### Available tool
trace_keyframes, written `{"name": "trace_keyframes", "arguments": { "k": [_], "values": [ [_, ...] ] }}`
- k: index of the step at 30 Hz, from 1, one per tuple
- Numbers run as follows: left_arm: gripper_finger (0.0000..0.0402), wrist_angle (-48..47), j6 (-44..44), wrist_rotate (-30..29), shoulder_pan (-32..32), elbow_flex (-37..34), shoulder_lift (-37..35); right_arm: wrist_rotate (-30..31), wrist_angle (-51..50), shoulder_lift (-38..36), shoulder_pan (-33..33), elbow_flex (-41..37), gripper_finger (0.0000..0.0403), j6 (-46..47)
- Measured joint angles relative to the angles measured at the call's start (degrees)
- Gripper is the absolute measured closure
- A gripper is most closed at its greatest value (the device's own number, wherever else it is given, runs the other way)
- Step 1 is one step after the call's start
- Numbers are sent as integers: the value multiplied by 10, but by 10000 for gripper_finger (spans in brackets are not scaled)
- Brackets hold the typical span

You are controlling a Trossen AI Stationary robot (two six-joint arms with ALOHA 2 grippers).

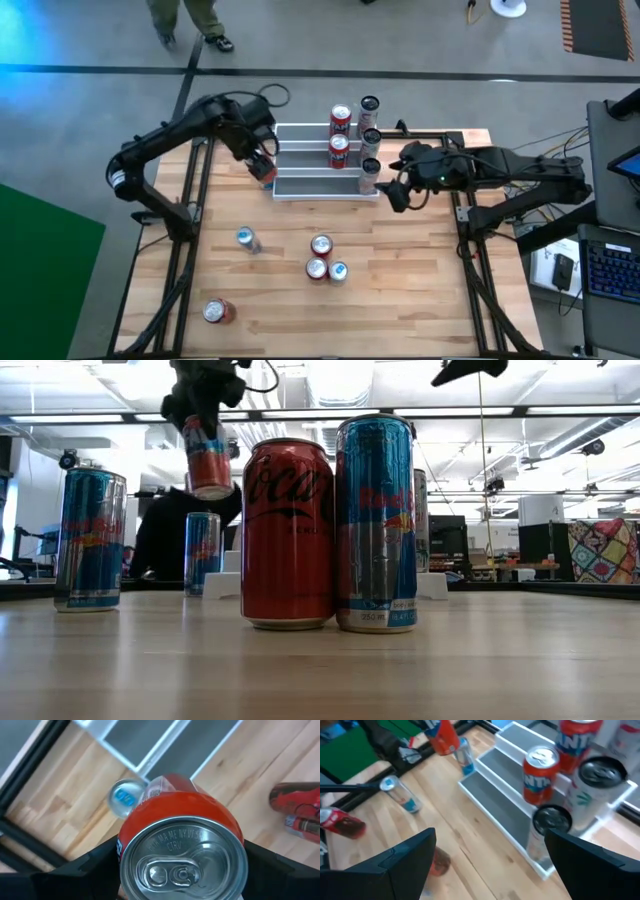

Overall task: Place canned beverage on shelf
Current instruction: Put the orange soda can on the bottom tier of the shelf aligned with the other orange soda can

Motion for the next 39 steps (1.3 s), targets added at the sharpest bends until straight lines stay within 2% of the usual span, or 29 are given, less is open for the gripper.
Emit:
{"name": "trace_keyframes", "arguments": {
  "k": [7,11,18,29,39],
  "values": [
    [112,44,-19,1,-46,1,54,0,-62,-7,4,-1,40,42],
    [112,56,-25,0,-64,32,104,9,-90,-13,16,-3,40,66],
    [112,64,-14,0,-86,163,202,44,-132,-27,42,-5,40,110],
    [112,35,-3,-5,-90,372,355,47,-213,-68,77,-7,40,165],
    [112,80,-28,-20,-96,309,359,64,-239,-90,98,-12,40,192]
  ]
}}
